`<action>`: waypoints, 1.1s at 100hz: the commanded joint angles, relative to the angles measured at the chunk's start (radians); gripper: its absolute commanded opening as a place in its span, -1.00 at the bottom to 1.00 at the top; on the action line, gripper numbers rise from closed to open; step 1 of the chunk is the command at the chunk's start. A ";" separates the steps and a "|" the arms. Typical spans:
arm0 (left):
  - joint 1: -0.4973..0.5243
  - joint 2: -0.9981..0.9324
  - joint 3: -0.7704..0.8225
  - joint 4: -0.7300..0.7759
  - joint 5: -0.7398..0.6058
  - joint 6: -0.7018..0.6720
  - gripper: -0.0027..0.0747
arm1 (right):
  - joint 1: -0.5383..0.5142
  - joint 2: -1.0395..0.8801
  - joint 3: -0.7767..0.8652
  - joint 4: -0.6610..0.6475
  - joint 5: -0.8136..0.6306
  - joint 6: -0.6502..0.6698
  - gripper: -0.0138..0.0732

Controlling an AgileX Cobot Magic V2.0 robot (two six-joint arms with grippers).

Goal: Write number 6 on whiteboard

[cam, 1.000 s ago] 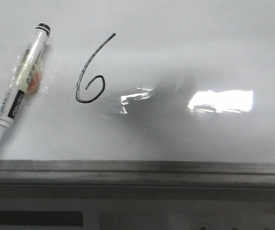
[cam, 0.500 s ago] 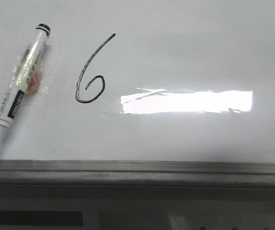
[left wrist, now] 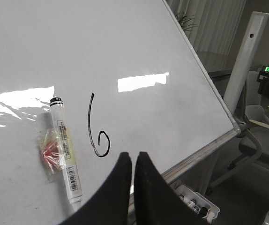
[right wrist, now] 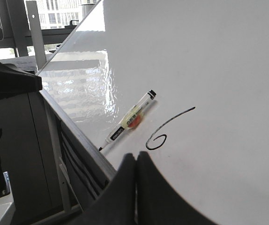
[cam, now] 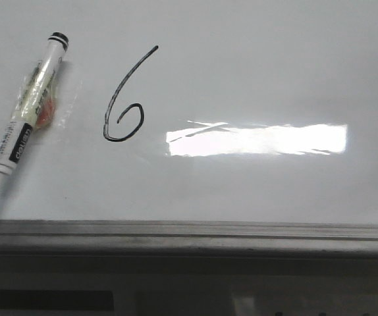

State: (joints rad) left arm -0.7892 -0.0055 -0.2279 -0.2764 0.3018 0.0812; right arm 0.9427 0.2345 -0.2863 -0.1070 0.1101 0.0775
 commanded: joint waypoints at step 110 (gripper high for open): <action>0.682 -0.030 0.231 0.259 -0.241 -0.146 -0.98 | -0.002 0.006 -0.021 -0.011 -0.075 -0.008 -0.83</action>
State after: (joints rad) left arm -0.1381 -0.0055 -0.0037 0.0000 0.1809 -0.1033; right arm 0.9427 0.2341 -0.2848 -0.1074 0.1106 0.0753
